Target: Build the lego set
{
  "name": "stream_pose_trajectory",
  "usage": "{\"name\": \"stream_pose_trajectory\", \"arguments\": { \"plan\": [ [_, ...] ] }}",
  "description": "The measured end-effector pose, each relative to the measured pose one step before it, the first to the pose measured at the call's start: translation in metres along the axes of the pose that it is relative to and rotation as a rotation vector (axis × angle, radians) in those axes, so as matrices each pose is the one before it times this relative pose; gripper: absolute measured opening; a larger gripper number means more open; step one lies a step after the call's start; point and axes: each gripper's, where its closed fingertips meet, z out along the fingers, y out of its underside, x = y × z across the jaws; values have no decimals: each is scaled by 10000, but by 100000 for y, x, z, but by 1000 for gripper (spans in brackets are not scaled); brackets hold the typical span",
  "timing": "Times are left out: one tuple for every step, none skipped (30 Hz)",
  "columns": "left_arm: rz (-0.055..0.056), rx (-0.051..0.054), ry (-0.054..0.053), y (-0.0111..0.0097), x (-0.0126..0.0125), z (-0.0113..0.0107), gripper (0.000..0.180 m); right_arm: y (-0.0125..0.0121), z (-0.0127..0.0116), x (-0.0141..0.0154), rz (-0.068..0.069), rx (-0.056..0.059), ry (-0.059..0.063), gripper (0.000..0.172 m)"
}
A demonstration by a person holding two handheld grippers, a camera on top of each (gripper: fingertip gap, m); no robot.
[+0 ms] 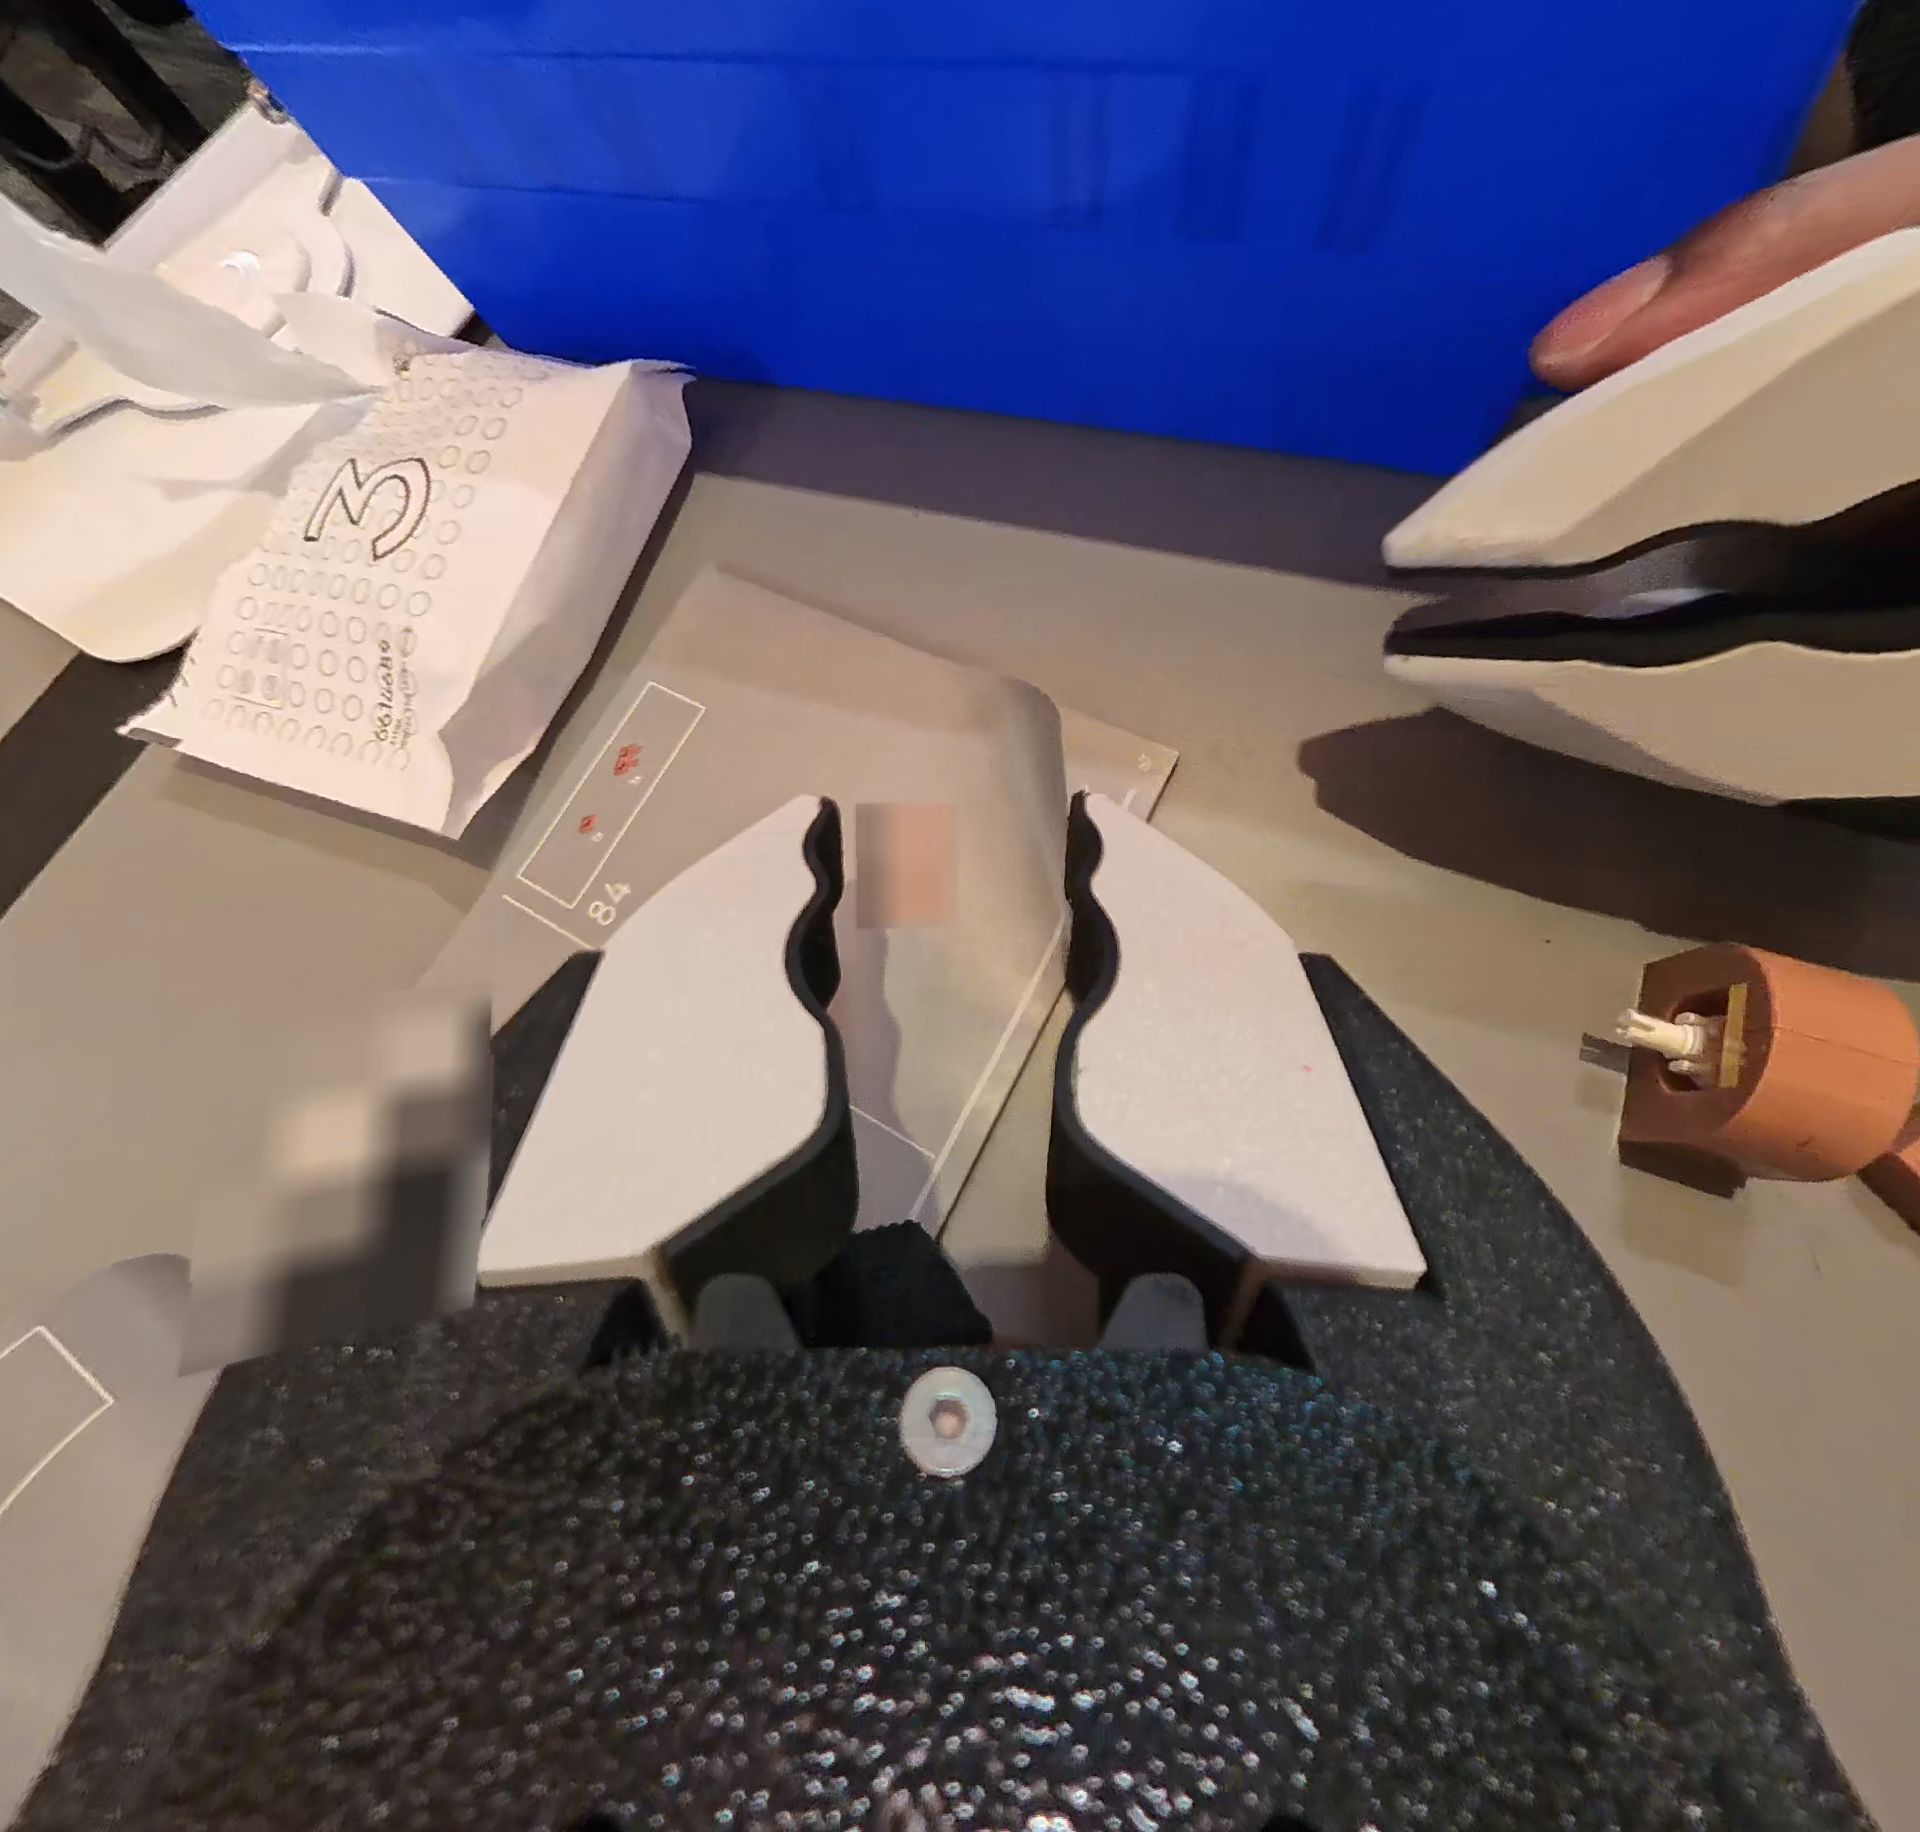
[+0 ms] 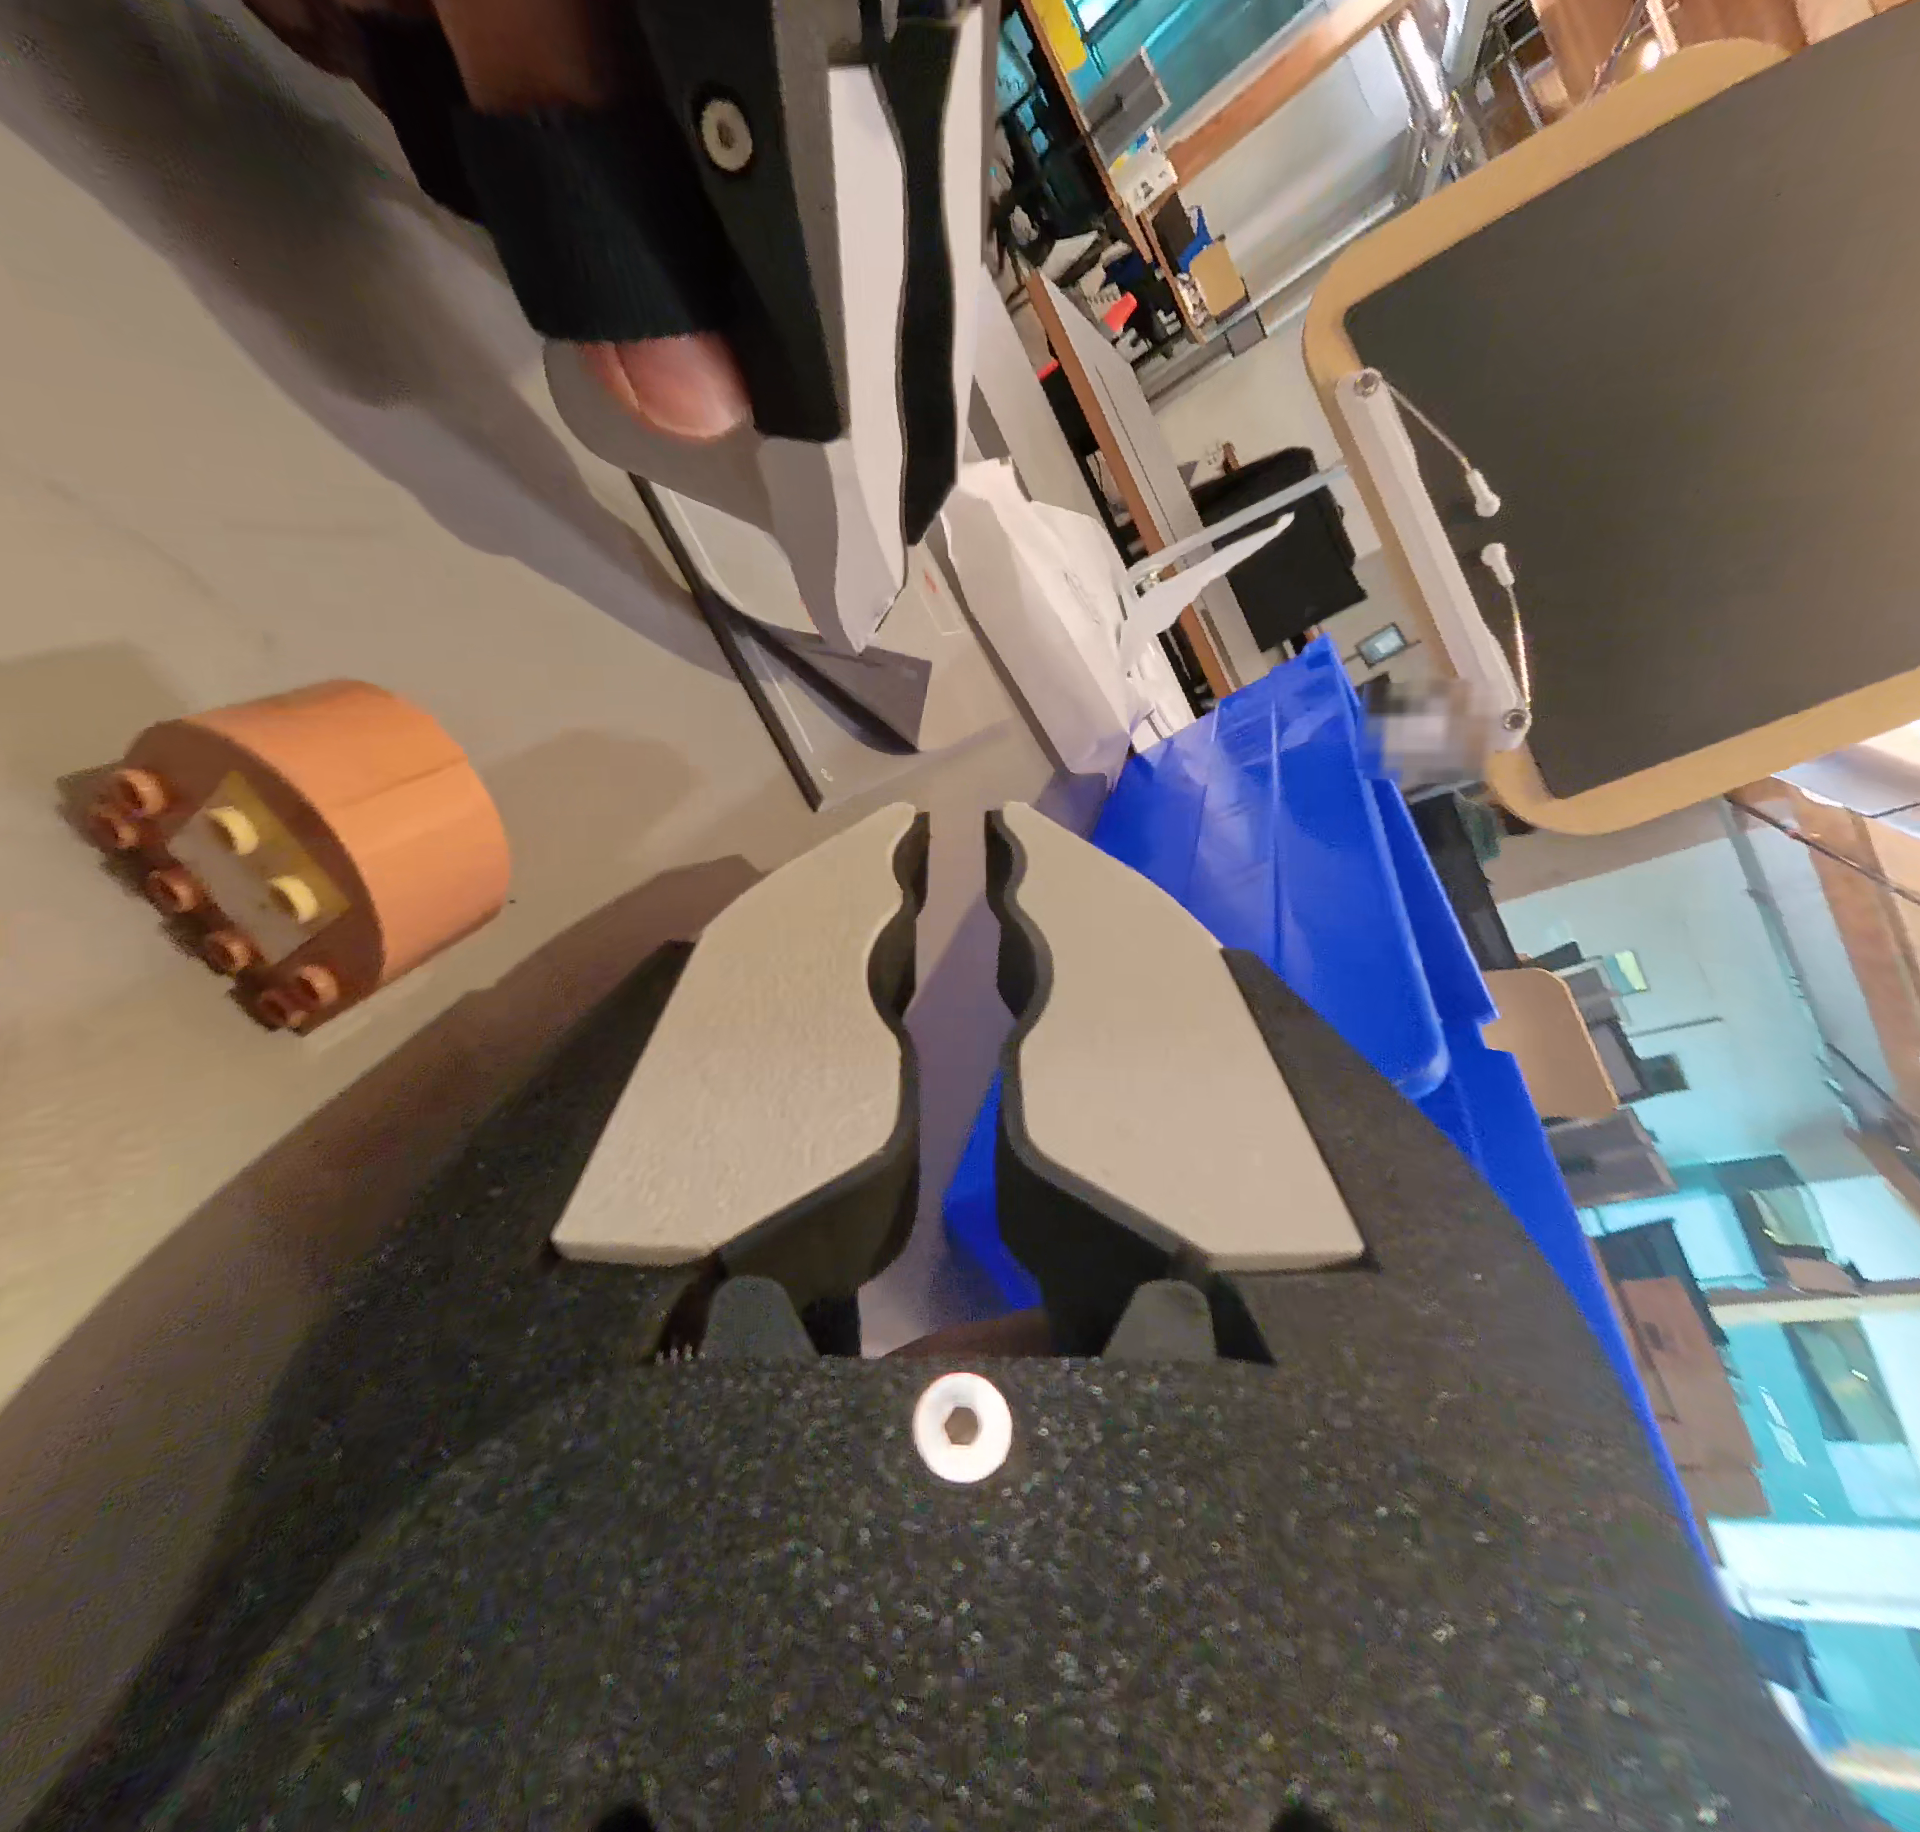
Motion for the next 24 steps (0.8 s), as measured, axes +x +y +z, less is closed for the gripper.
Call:
{"name": "stream_pose_trajectory", "arguments": {
  "plan": [
    [101, -1, -3, -35, 143, 68, 41, 200, 309, -66, -172, -226, 43, 10],
    [134, -17, -18, -17, 141, 78, 41, 226, 345, -82, -185, -265, 32, 10],
    [148, -39, -39, -6, 111, 75, 41, 187, 358, -77, -205, -246, 30, 10],
    [144, -38, -55, -13, 78, 65, 41, 99, 331, -71, -214, -189, 24, 10],
    [135, -20, -51, -22, 72, 43, 41, 31, 249, -43, -178, -115, 33, 10],
    [113, -10, -46, -42, 50, 22, 41, -25, 164, -8, -102, -74, 36, 10],
    [94, -7, -40, -22, 45, 18, 40, -6, 131, 1, -36, -80, 17, 10],
    [85, -14, -46, -9, 27, -3, 40, 17, 106, 33, -14, -85, 33, 10],
    [91, -15, -43, -1, 19, 5, 40, 21, 98, 20, -43, -80, 32, 10],
    [96, -19, -52, 2, 8, 15, 40, -7, 116, 40, -57, -77, 54, 10],
    [104, -20, -53, 2, 11, 9, 40, -49, 124, 28, -60, -53, 48, 10],
    [106, -14, -38, 1, 24, 23, 40, -99, 141, 15, -53, -25, 39, 10],
    [96, -7, -24, -10, 45, 45, 40, -138, 164, 15, -52, -10, 43, 10],
    [91, -16, -12, 15, 64, 37, 40, -138, 184, 8, -50, -24, 38, 10],
    [85, -18, -20, 31, 40, 44, 40, -90, 184, 3, -29, -47, 36, 10],
    [82, -19, -2, 45, 58, 47, 40, -58, 157, 2, -4, -58, 29, 10],
    [60, -16, 1, 55, 55, 28, 40, -25, 132, 11, 27, -45, 16, 10],
    [37, -5, 4, 54, 46, 19, 40, 0, 98, -17, 61, -36, -9, 9],
    [25, 1, 15, 48, 46, 18, 40, 11, 69, -46, 64, -12, -43, 9],
    [8, 2, 21, 46, 41, 15, 40, 9, 23, -12, 38, 25, -31, 9],
    [-10, 3, 26, 32, 18, 21, 40, 33, -9, -14, 28, 13, -18, 8],
    [-23, 5, 28, 24, 18, 20, 40, 50, 2, -35, 32, -3, -27, 8],
    [-26, 5, 25, 9, 1, 12, 40, 8, -2, -31, 25, 4, -23, 8],
    [-21, 6, 15, 1, -10, 2, 40, -22, 7, -14, 8, 14, -13, 7]
  ]
}}
